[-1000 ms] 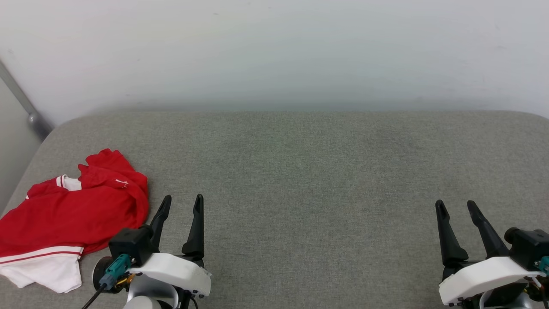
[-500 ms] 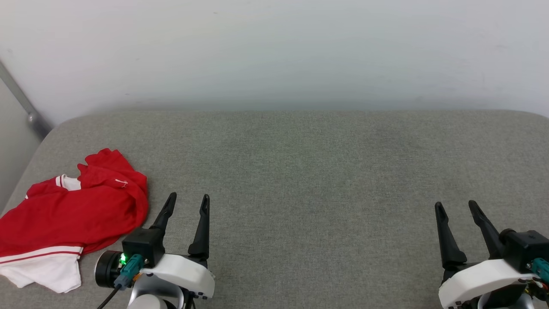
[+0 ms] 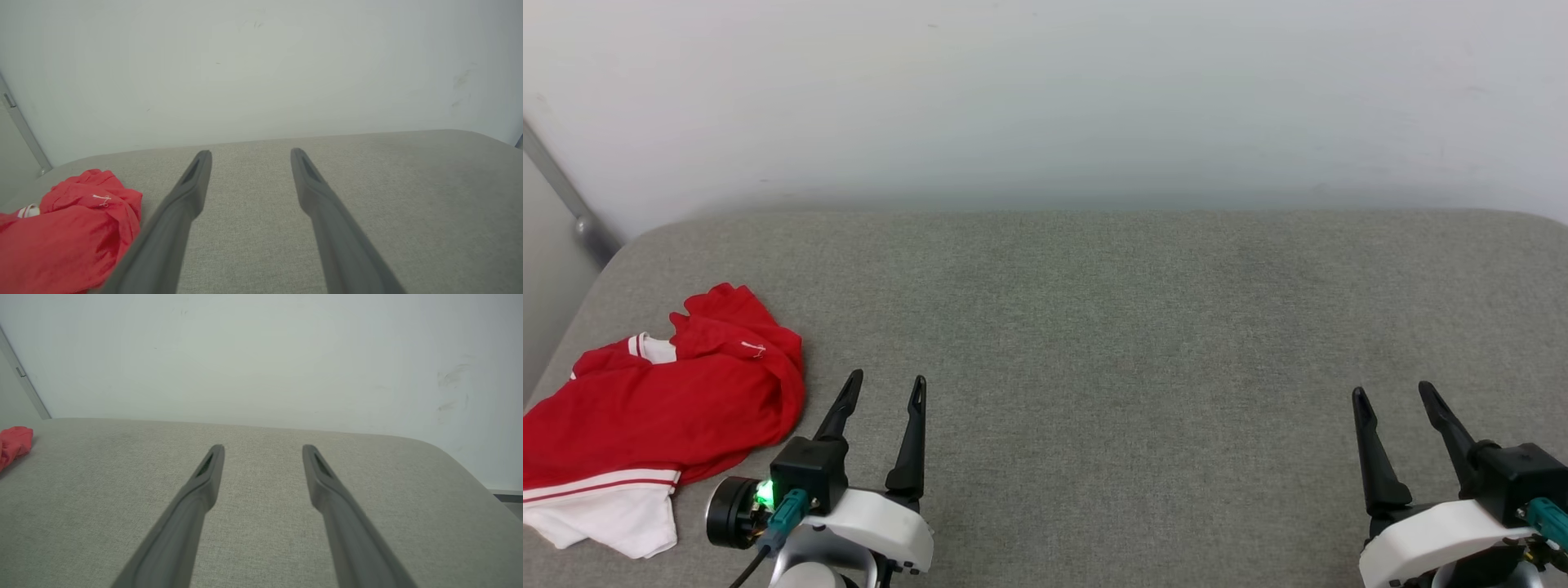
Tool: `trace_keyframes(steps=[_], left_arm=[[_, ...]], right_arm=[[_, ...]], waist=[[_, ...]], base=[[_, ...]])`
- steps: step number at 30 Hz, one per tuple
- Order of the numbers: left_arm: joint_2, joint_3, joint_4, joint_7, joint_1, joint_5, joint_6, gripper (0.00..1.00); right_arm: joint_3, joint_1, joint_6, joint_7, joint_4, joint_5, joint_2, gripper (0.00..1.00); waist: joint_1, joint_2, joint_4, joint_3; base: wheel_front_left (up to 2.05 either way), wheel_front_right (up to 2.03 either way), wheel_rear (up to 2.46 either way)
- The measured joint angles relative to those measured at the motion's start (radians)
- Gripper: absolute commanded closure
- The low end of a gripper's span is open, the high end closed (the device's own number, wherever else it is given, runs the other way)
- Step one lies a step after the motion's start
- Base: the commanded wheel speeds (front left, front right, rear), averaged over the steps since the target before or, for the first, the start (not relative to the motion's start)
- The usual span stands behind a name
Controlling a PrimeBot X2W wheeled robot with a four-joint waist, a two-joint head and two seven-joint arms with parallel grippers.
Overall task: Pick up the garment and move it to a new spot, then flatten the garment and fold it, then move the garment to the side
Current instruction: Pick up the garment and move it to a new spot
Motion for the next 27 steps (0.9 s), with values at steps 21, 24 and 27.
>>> trace_keyframes(steps=[21, 24, 27], left_arm=[[-0.020, 0.061, 0.057, -0.016, -0.030, 0.016, -0.017, 0.00], [-0.021, 0.078, 0.066, -0.016, -0.036, 0.012, -0.014, 0.00], [-0.021, 0.099, 0.070, -0.016, -0.037, 0.007, -0.009, 0.00]], right_arm=[[0.017, -0.003, 0.000, -0.021, 0.008, -0.054, 0.000, 0.00], [0.026, -0.010, 0.000, -0.022, 0.013, -0.051, 0.000, 0.00], [0.039, -0.018, 0.000, -0.025, 0.015, -0.049, 0.000, 0.00]], waist=[[0.0000, 0.0000, 0.069, 0.009], [0.0000, 0.0000, 0.111, 0.011], [0.0000, 0.0000, 0.163, 0.014]], base=[[0.00, 0.00, 0.00], [0.00, 0.00, 0.00], [0.00, 0.00, 0.00]])
